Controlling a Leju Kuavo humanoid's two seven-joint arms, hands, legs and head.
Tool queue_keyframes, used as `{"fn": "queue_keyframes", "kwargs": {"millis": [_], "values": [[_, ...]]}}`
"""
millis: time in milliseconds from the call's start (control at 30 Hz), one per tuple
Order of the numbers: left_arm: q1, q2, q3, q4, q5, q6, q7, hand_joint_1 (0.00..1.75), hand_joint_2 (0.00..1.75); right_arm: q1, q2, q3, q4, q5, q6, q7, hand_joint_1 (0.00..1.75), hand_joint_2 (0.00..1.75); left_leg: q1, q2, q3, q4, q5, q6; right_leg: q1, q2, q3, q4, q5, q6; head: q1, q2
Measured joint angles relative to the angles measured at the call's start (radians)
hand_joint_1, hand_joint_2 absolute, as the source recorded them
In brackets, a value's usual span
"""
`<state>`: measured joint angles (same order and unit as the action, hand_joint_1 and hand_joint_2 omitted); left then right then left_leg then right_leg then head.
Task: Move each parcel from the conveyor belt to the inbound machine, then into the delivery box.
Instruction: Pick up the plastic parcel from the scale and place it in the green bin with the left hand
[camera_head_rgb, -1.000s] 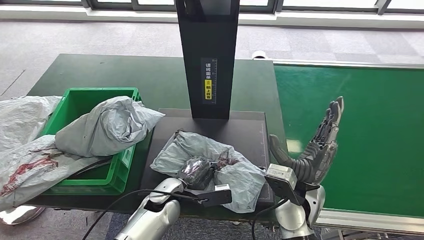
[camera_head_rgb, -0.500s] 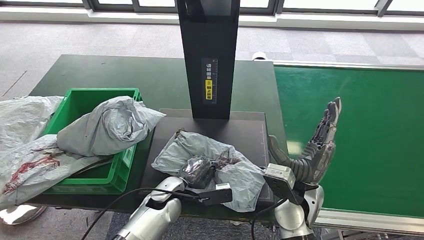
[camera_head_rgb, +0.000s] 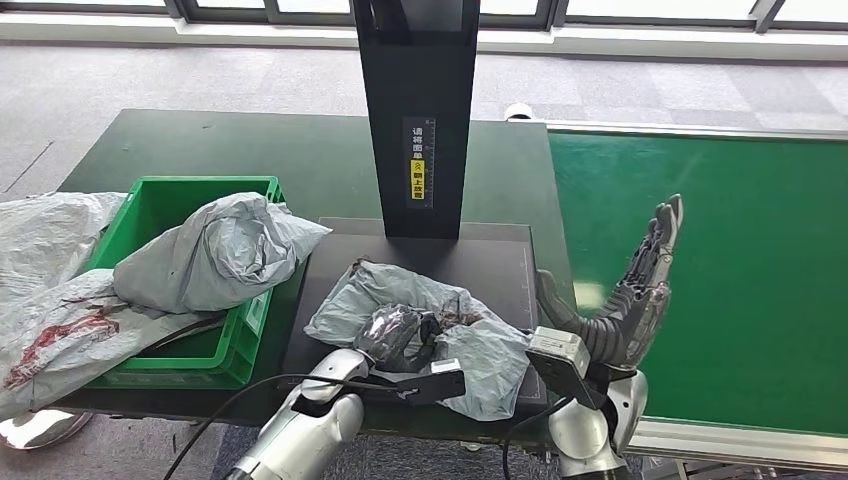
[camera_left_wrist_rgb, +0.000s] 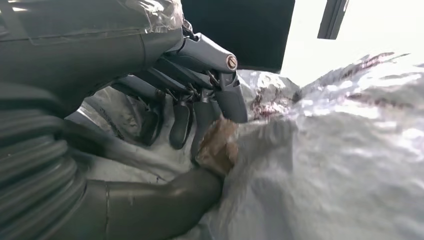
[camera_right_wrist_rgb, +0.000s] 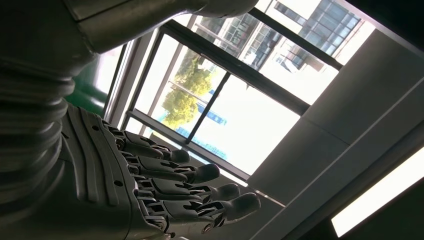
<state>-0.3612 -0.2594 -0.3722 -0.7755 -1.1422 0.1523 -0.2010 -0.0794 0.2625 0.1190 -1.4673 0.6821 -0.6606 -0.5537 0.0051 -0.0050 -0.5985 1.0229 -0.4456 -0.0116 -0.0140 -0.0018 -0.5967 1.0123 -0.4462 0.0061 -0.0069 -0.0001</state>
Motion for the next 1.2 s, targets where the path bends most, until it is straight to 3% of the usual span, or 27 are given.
{"fn": "queue_keyframes", "kwargs": {"millis": [1200], "values": [[0.012, 0.000, 0.001, -0.058, -0.008, -0.004, -0.006, 0.00, 1.75, -0.014, 0.000, 0.000, 0.019, 0.000, -0.007, -0.003, 0.00, 1.75, 0.000, 0.000, -0.001, 0.000, 0.000, 0.000, 0.000, 0.000, -0.001, 0.000, 0.000, 0.000, 0.000, 0.000]]}}
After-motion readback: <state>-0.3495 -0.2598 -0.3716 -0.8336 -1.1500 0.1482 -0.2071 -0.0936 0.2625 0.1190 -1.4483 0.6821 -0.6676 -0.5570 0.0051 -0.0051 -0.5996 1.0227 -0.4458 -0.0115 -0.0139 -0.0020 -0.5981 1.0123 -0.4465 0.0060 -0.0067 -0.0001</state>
